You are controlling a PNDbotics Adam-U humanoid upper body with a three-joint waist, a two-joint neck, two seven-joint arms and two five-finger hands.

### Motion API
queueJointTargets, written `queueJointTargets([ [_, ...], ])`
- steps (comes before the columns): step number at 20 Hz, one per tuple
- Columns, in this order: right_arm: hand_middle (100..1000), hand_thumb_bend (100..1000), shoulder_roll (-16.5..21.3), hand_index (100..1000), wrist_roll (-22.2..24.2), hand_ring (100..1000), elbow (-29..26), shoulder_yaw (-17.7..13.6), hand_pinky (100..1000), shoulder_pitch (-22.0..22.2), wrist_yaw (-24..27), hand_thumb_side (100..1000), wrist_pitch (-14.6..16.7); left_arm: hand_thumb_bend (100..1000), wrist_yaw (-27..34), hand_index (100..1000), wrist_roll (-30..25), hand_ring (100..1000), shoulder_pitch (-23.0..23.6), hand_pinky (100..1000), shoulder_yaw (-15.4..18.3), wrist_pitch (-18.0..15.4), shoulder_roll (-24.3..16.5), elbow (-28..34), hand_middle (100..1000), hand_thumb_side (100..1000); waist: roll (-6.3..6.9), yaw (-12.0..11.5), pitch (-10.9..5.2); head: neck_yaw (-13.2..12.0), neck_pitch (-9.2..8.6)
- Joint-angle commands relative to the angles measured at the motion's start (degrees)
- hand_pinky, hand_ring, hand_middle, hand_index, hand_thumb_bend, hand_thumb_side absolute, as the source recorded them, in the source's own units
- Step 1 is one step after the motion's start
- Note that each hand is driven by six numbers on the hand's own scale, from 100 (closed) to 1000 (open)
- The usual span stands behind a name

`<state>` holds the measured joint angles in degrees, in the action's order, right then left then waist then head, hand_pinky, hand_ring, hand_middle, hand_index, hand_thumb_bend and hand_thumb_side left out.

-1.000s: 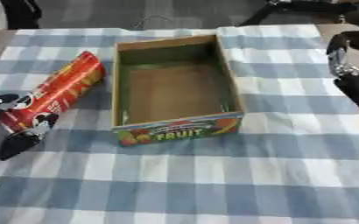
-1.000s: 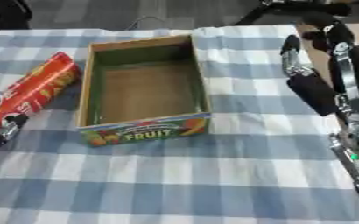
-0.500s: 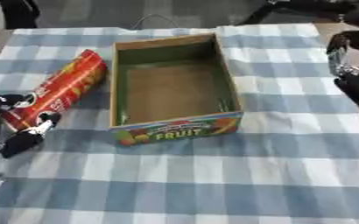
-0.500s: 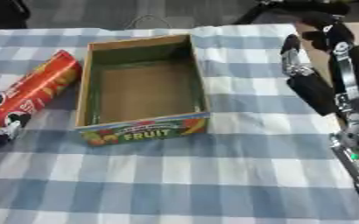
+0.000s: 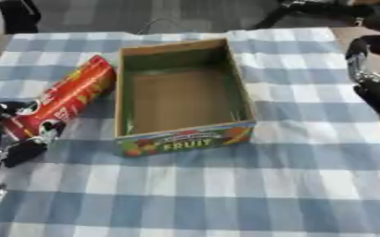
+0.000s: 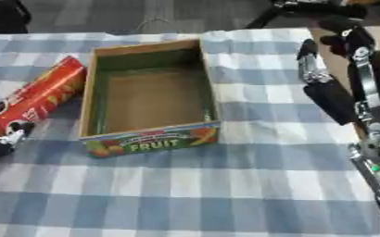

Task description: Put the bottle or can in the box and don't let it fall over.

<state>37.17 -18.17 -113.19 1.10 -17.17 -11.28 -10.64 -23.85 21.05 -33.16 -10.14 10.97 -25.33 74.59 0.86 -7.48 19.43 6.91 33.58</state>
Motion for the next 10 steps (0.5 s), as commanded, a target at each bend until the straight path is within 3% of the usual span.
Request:
queueJointTargets([
  [1, 909, 100, 0.87, 870, 0.04, 835, -0.48, -0.64, 862, -0.66, -0.21, 690, -0.01, 611, -0.55, 733, 0.74, 492, -0.45, 549, 0.37, -0.01, -0.19, -1.31, 591, 352, -0.68, 0.19, 0.12, -0.25, -0.83],
  [3, 908, 100, 0.83, 869, 0.07, 835, -0.45, -0.64, 862, -0.7, -0.19, 690, 0.0, 609, -0.8, 732, 1.23, 481, -0.58, 539, 0.42, -0.21, 0.03, -2.03, 588, 350, -0.7, 0.25, 0.2, -0.3, -0.82],
  [10, 906, 100, 0.83, 868, 0.07, 835, -0.34, -0.73, 862, -0.76, -0.18, 689, 0.08, 573, -0.95, 680, 2.44, 302, -0.81, 396, 0.44, -0.92, 0.16, -3.22, 438, 252, -0.7, 0.23, 0.27, -0.15, -0.58],
])
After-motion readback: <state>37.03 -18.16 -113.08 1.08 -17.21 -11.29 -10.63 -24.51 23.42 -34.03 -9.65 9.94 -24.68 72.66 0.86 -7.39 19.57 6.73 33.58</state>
